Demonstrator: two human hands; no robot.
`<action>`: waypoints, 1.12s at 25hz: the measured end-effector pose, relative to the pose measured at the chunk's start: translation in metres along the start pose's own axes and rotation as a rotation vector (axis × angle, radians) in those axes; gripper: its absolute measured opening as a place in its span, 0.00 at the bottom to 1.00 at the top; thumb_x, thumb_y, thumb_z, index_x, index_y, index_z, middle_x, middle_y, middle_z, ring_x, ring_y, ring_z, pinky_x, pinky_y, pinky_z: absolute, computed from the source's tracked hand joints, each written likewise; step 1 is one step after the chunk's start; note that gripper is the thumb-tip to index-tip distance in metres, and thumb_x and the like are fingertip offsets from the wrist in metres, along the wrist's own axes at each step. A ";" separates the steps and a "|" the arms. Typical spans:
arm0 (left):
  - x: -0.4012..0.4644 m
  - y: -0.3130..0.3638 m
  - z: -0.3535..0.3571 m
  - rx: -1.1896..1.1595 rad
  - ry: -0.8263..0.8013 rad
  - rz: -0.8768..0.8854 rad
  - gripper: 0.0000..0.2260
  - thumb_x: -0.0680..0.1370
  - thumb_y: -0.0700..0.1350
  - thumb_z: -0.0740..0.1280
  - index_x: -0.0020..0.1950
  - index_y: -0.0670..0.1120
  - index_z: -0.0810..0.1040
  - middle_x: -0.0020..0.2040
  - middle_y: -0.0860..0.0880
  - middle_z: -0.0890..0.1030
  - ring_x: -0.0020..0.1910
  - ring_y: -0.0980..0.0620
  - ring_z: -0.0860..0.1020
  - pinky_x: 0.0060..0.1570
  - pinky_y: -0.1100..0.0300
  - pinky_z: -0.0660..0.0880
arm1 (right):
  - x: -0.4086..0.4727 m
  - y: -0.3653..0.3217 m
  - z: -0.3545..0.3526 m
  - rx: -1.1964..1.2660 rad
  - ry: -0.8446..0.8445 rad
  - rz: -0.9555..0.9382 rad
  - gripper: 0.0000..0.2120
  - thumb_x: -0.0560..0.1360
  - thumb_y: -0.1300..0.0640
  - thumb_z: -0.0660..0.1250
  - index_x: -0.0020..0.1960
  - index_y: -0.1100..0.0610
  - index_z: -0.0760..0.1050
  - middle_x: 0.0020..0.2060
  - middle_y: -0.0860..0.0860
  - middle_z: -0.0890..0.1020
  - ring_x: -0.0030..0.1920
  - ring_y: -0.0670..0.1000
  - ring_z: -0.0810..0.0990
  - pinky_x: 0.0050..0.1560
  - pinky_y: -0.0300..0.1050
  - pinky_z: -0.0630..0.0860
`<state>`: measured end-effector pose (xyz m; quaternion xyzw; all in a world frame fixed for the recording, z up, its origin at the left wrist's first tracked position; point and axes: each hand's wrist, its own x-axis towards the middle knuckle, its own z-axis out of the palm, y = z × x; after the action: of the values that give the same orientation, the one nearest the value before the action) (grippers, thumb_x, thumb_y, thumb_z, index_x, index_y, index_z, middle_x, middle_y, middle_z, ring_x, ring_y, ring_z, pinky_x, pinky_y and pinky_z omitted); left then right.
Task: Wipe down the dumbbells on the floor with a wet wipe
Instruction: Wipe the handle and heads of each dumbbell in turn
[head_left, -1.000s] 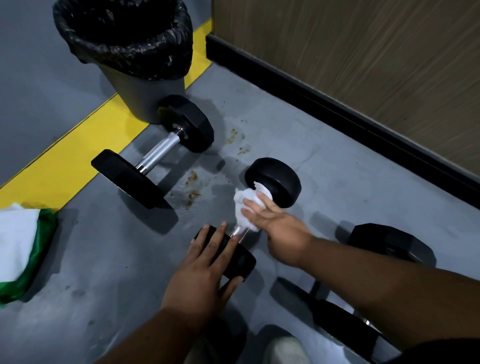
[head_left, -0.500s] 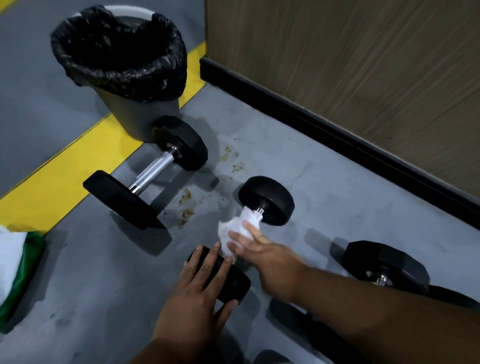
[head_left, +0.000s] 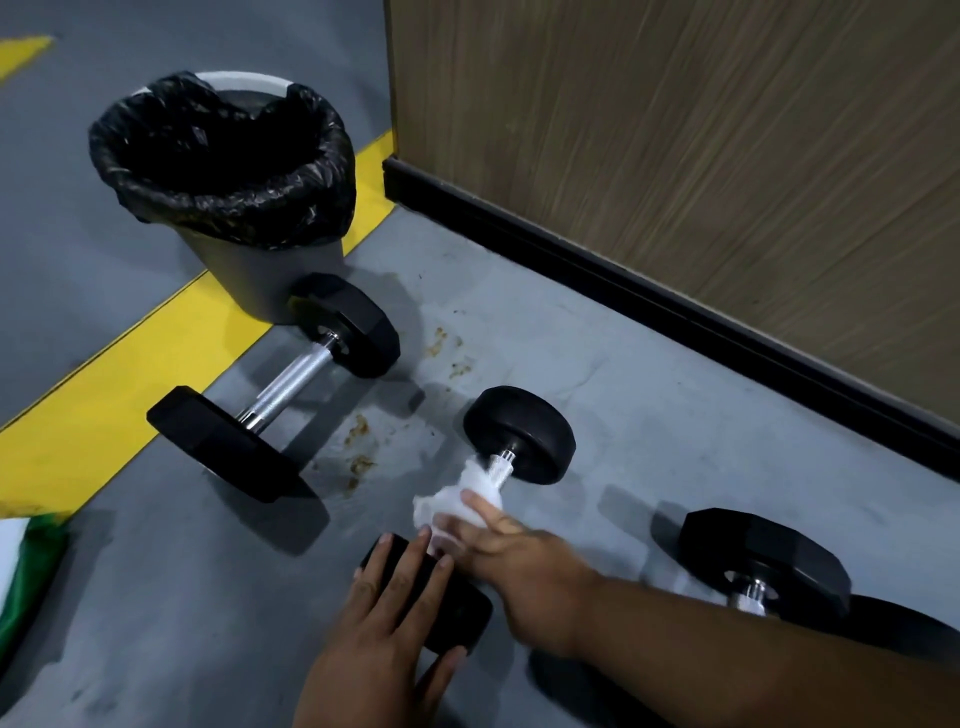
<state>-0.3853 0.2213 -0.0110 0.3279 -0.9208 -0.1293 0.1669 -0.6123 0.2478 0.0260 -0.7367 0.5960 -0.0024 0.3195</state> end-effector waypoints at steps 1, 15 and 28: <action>0.000 -0.001 0.000 -0.003 0.001 -0.001 0.33 0.72 0.62 0.66 0.74 0.51 0.70 0.75 0.47 0.71 0.73 0.40 0.69 0.60 0.40 0.75 | -0.001 0.000 0.002 -0.004 -0.013 -0.051 0.40 0.73 0.65 0.56 0.82 0.43 0.54 0.81 0.37 0.49 0.81 0.45 0.37 0.70 0.46 0.65; 0.001 0.004 0.000 -0.037 -0.019 -0.036 0.31 0.73 0.61 0.66 0.74 0.51 0.72 0.77 0.49 0.69 0.74 0.39 0.69 0.58 0.39 0.78 | 0.008 0.021 -0.019 -0.021 0.005 0.027 0.48 0.68 0.71 0.55 0.80 0.36 0.54 0.79 0.31 0.47 0.79 0.39 0.38 0.74 0.44 0.64; -0.002 0.008 -0.001 -0.032 -0.028 -0.032 0.32 0.74 0.60 0.66 0.76 0.50 0.70 0.79 0.49 0.66 0.76 0.39 0.66 0.64 0.37 0.74 | 0.014 0.034 -0.028 0.010 0.052 0.181 0.48 0.67 0.73 0.56 0.80 0.38 0.57 0.78 0.30 0.48 0.77 0.34 0.36 0.71 0.47 0.72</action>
<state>-0.3886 0.2286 -0.0080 0.3380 -0.9155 -0.1514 0.1569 -0.6492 0.2196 0.0267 -0.6779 0.6680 0.0044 0.3068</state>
